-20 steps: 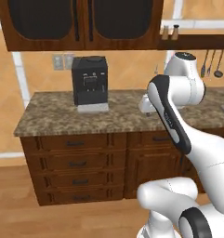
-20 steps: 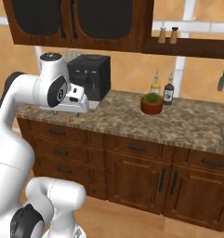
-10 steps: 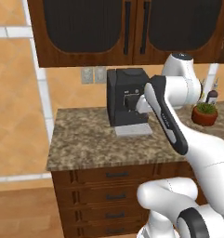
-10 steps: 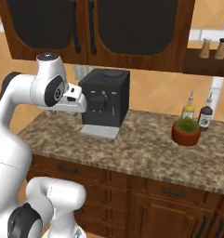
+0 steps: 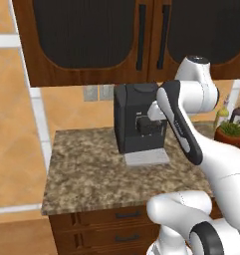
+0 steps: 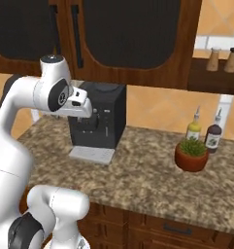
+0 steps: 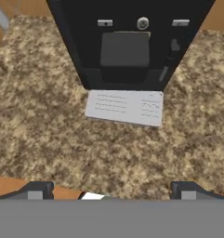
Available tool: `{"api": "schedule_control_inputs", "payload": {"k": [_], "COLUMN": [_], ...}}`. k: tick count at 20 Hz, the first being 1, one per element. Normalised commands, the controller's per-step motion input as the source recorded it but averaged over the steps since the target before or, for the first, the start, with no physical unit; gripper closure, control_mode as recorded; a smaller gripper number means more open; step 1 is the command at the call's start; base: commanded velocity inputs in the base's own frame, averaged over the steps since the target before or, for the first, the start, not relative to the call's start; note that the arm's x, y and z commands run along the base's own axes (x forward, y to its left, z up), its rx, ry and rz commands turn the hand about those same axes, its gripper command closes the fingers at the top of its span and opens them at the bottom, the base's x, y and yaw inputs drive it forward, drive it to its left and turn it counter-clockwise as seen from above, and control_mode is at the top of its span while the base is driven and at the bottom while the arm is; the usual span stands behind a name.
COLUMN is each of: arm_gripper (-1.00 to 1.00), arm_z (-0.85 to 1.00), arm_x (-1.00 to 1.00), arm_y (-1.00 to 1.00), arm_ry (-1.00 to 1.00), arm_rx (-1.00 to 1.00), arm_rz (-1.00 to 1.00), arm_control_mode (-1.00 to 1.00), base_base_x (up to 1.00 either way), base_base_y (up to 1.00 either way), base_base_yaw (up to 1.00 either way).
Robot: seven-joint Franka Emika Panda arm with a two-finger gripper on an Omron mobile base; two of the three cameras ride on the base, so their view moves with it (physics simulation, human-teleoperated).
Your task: Navigate to the coffee machine.
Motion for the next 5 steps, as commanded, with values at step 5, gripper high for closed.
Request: {"api": "schedule_control_inputs", "payload": {"k": [5], "arm_gripper": [-1.00], "arm_z": [0.00], "arm_x": [0.00], "arm_y": [0.00], "arm_ry": [0.00], "arm_rx": [0.00], "arm_rz": [0.00], "arm_control_mode": [1.00], "base_base_x": [0.73], "base_base_y": [-0.05], "base_base_yaw": [-0.01]}}
